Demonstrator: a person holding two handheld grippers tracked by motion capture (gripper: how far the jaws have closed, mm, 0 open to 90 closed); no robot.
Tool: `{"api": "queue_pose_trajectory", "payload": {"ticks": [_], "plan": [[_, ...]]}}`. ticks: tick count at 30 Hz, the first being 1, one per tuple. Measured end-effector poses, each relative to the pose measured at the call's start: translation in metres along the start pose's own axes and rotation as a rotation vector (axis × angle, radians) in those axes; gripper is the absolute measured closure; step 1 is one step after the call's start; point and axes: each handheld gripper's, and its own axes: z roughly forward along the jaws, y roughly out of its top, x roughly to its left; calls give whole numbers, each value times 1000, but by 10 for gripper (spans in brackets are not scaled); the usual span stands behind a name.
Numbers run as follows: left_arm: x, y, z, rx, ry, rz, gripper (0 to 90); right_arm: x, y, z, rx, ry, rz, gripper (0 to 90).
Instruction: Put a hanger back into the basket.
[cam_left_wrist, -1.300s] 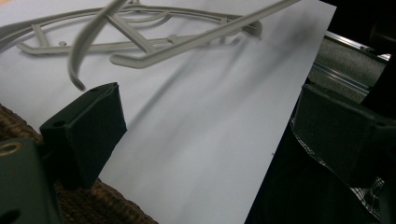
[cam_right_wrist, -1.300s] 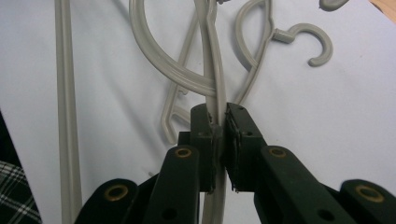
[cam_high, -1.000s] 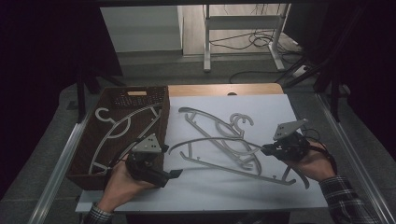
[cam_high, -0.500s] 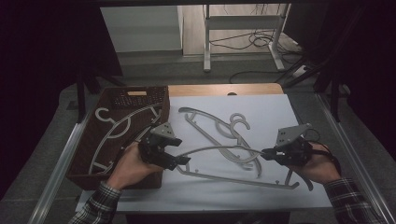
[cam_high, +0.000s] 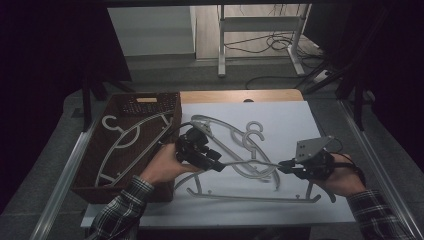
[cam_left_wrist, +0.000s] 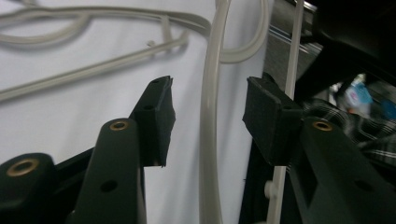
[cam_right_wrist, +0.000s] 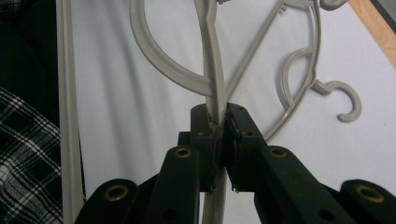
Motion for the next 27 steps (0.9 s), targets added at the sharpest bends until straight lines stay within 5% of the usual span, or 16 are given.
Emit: {"api": "queue_pose_trajectory", "payload": {"ticks": [7, 17, 27], "plan": [[6, 6, 11, 21, -102, -33, 638, 2, 3, 1, -10, 5, -43, 817], [8, 5, 13, 62, -177, -28, 802, 4, 8, 3, -7, 6, -93, 815], [11, 0, 9, 31, -177, -60, 816, 1, 11, 7, 8, 12, -96, 805]]}}
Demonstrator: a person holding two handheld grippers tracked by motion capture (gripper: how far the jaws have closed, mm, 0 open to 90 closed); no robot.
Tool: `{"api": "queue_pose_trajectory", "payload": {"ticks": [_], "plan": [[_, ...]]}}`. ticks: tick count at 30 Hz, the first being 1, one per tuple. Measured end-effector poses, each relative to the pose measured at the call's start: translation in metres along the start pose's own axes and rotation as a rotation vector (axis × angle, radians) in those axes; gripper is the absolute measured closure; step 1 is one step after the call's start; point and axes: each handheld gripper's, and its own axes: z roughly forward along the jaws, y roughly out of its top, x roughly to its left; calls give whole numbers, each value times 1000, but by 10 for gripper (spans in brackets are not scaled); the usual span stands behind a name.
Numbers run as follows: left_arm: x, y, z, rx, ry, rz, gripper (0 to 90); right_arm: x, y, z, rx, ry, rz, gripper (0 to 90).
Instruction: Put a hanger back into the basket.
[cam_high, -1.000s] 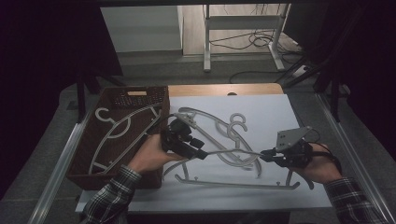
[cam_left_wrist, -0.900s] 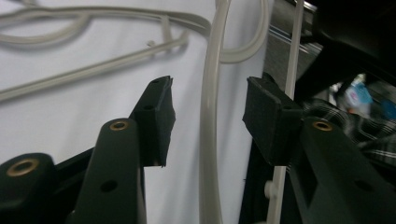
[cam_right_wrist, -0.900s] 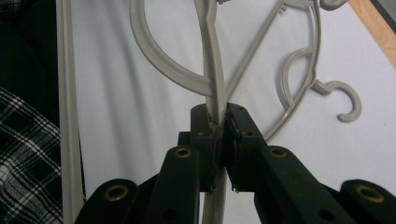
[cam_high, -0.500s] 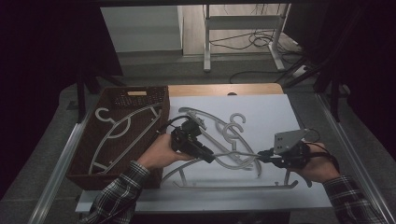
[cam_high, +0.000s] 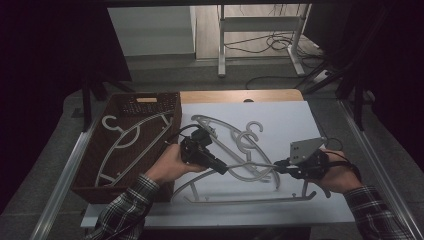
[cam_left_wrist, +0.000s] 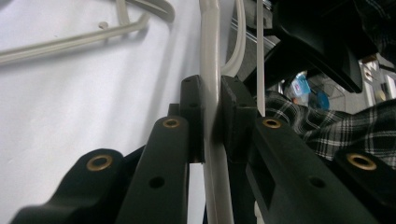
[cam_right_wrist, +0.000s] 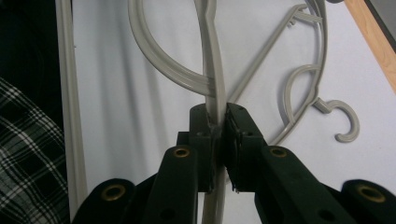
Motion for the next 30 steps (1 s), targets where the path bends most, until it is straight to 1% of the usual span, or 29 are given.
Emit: {"api": "queue_pose_trajectory", "payload": {"ticks": [1, 3, 4, 5, 6, 7, 8, 9, 10, 11, 14, 15, 16, 18, 19, 20, 21, 22, 23, 24, 25, 26, 27, 28, 29, 30], "plan": [[-1, 0, -1, 1, 11, 4, 817, 0, 0, 1, 0, 5, 3, 804], [-1, 0, -3, -9, 19, 1, 818, -1, 1, 2, 4, 2, 4, 802], [-3, 0, -5, -20, 35, -1, 820, -1, 1, 3, 6, 11, 6, 797], [-3, 0, -5, -20, 35, -1, 820, -1, 2, 4, 9, 13, 8, 793], [-4, 0, -6, -12, 44, 9, 820, -1, 2, 4, 9, 13, 8, 793], [-5, -1, -8, -16, 66, 20, 822, -1, 3, 5, 3, 20, 7, 758], [-7, -2, -8, -29, 70, 12, 823, -1, 4, 4, 4, 20, 10, 722], [-7, -3, -10, -25, 77, 24, 823, -1, 4, 4, 4, 17, 12, 692], [-7, -3, -10, -25, 77, 24, 824, -1, 4, 4, 4, 17, 12, 692], [-9, -4, -12, -39, 92, 19, 825, -2, 5, 4, 4, 6, 18, 628], [-11, -7, -17, -53, 114, 17, 826, -3, 5, 2, -7, -1, 35, 578], [-11, -7, -17, -53, 114, 17, 826, -3, 5, 2, -7, -1, 35, 578], [-11, -8, -19, -53, 123, 17, 826, -4, 5, 1, -18, -9, 52, 532], [-11, -9, -24, -60, 148, 14, 827, -5, 5, -1, -24, -16, 55, 518], [-11, -10, -27, -61, 157, 10, 827, -6, 5, -4, -45, -24, 76, 476], [-11, -11, -29, -76, 168, 1, 827, -6, 5, -4, -45, -24, 76, 476], [-10, -12, -32, -81, 173, -5, 827, -7, 6, -6, -51, -24, 88, 456], [-10, -14, -36, -89, 186, 1, 827, -7, 6, -8, -54, -30, 100, 437], [-10, -15, -40, -99, 193, -4, 827, -10, 6, -10, -64, -30, 130, 402], [-10, -16, -44, -110, 203, -4, 827, -10, 6, -10, -64, -30, 130, 402], [-10, -19, -51, -135, 220, -20, 827, -12, 5, -11, -75, -31, 158, 379], [-10, -21, -55, -156, 235, -27, 827, -12, 5, -12, -79, -33, 168, 367], [-10, -23, -58, -155, 251, -32, 827, -13, 4, -12, -81, -37, 180, 350], [-10, -23, -58, -155, 251, -32, 827, -13, 4, -12, -81, -37, 180, 350], [-10, -24, -62, -169, 265, -36, 827, -13, 4, -13, -84, -54, 193, 338], [-10, -28, -68, -176, 292, -50, 827, -15, 4, -15, -100, -69, 211, 311]]}}
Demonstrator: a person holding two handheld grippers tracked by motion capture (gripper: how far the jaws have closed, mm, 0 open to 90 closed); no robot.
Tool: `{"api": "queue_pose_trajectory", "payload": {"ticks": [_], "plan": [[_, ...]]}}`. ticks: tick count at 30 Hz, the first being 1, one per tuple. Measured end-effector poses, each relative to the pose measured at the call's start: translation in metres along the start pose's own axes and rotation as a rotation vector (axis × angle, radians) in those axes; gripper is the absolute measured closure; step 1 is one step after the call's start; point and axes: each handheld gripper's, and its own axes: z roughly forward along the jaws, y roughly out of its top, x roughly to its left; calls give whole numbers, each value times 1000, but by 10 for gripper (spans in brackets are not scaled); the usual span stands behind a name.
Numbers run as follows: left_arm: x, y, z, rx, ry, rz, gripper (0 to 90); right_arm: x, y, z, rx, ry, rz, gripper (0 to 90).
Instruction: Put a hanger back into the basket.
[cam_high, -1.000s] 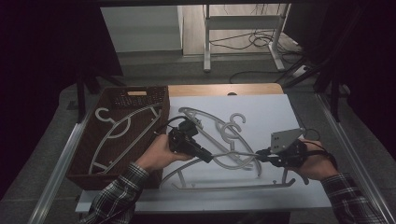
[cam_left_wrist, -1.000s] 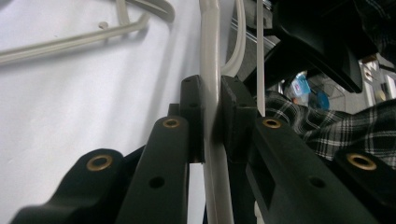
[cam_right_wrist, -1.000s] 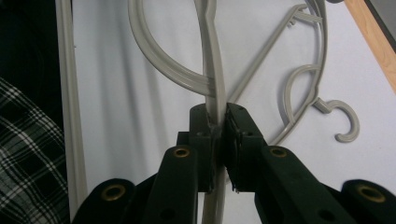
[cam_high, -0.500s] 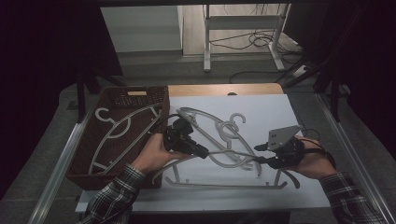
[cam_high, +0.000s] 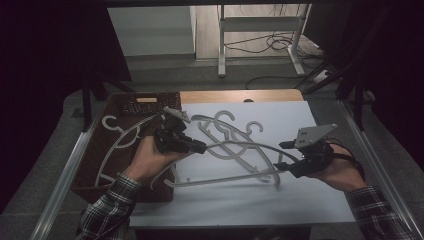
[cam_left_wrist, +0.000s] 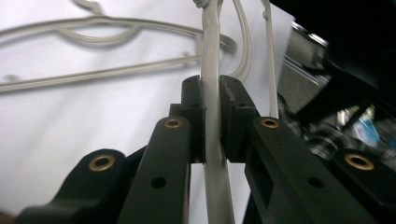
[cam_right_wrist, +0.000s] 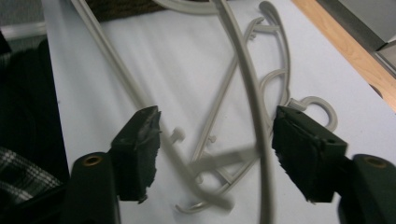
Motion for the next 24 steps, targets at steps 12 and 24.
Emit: {"api": "queue_pose_trajectory", "payload": {"ticks": [12, 24], "plan": [[13, -20, -44, -113, 136, -71, 827, -8, -6, -12, -57, -113, 124, 271], [33, -47, -89, -196, 247, -154, 827, 0, -19, -3, -64, -101, 187, 269]]}}
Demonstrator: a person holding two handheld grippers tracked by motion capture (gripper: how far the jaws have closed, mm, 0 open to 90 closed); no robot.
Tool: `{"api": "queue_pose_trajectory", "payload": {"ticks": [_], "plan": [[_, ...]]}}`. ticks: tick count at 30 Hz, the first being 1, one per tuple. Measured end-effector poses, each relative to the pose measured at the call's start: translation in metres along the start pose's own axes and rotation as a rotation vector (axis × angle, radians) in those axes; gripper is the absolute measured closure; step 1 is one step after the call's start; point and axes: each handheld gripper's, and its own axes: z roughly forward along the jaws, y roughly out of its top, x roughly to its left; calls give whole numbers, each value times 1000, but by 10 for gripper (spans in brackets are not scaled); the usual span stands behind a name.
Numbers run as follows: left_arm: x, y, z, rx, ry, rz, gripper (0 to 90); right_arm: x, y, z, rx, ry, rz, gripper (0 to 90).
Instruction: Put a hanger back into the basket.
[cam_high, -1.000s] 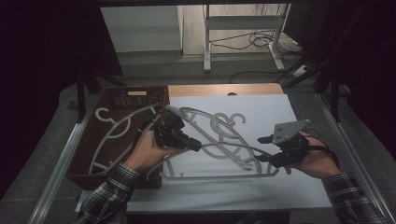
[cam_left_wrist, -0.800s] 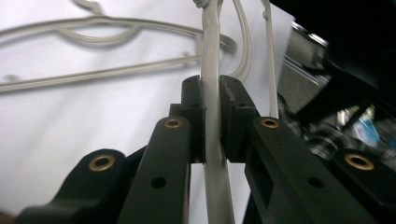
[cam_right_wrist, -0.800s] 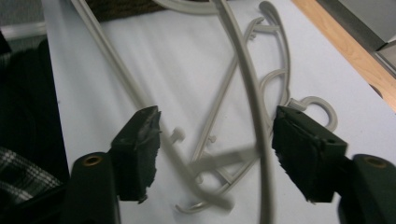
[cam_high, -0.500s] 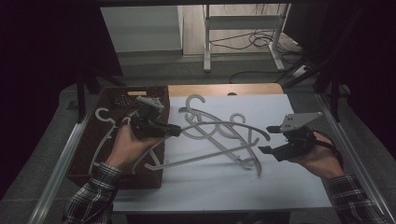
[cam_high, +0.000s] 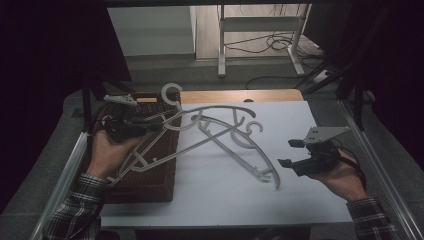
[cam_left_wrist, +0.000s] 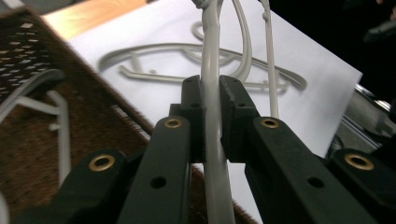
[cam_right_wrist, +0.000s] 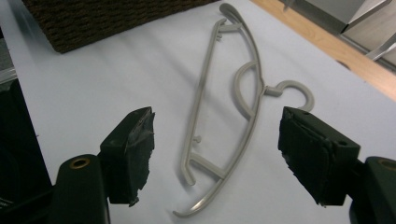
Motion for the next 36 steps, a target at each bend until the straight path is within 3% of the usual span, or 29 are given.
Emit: {"api": "queue_pose_trajectory", "payload": {"ticks": [8, 13, 24, 36], "plan": [[20, -15, -25, -56, 98, -48, 827, 12, -14, 18, 42, 9, 5, 270], [32, -25, -34, -68, 135, -76, 827, 18, -20, 25, 53, 21, 8, 270], [65, -69, -62, -118, 257, -182, 827, 25, -34, 39, 66, 57, 28, 279], [83, -99, -71, -121, 389, -248, 826, 37, -41, 47, 58, 82, 44, 283]]}}
